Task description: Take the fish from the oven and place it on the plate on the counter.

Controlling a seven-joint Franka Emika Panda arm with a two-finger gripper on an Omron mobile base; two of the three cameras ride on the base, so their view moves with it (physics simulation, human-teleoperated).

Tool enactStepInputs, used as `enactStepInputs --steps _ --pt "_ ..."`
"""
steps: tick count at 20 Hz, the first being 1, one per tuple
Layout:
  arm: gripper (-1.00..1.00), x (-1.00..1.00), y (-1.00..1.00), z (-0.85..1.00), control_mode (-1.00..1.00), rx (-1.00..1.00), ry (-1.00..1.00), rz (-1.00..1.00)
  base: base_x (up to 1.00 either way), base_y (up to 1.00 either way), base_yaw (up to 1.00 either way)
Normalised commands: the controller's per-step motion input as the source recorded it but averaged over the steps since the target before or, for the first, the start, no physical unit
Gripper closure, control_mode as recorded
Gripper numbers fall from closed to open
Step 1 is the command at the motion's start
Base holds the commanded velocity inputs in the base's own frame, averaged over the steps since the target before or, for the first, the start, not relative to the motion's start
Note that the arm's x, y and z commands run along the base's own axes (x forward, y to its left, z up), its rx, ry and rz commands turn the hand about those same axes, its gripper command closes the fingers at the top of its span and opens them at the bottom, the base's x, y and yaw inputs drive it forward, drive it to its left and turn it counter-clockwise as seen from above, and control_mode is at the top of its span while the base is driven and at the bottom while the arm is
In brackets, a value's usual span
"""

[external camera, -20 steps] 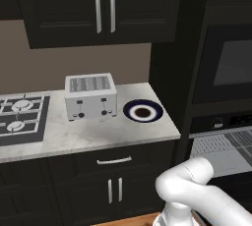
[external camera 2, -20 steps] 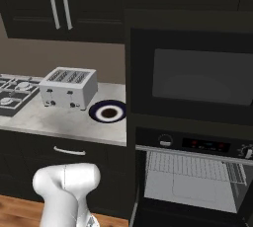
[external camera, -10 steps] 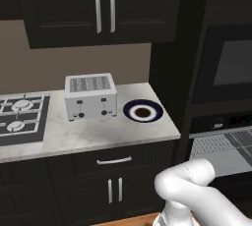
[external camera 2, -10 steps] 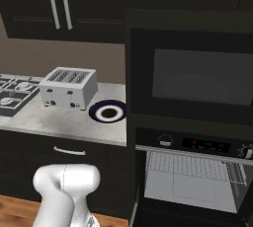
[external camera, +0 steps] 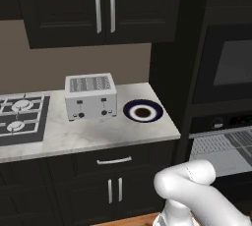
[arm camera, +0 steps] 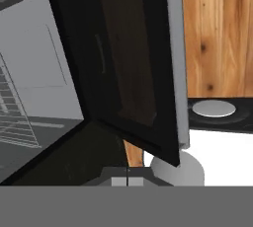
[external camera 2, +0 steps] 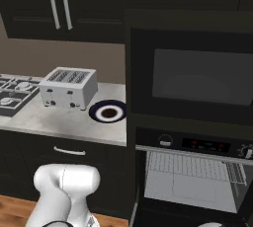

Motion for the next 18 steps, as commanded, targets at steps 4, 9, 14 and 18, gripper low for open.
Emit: enactStepInputs --steps 4,9,14,18 --pt "1.00 -0.52 0.00 1.00 -1.00 0.00 -0.14 0.11 0.00 0.00 0.00" --pt "1.00 -0.56 0.02 0.99 -1.00 0.00 -0.31 0.11 0.00 0.00 0.00" --pt "1.00 -0.42 0.02 0.70 -1.00 0.00 -0.48 0.13 0.00 0.00 0.00" --pt "1.00 -0.09 0.00 0.48 -1.00 0.04 -0.28 0.15 0.00 0.00 0.00"
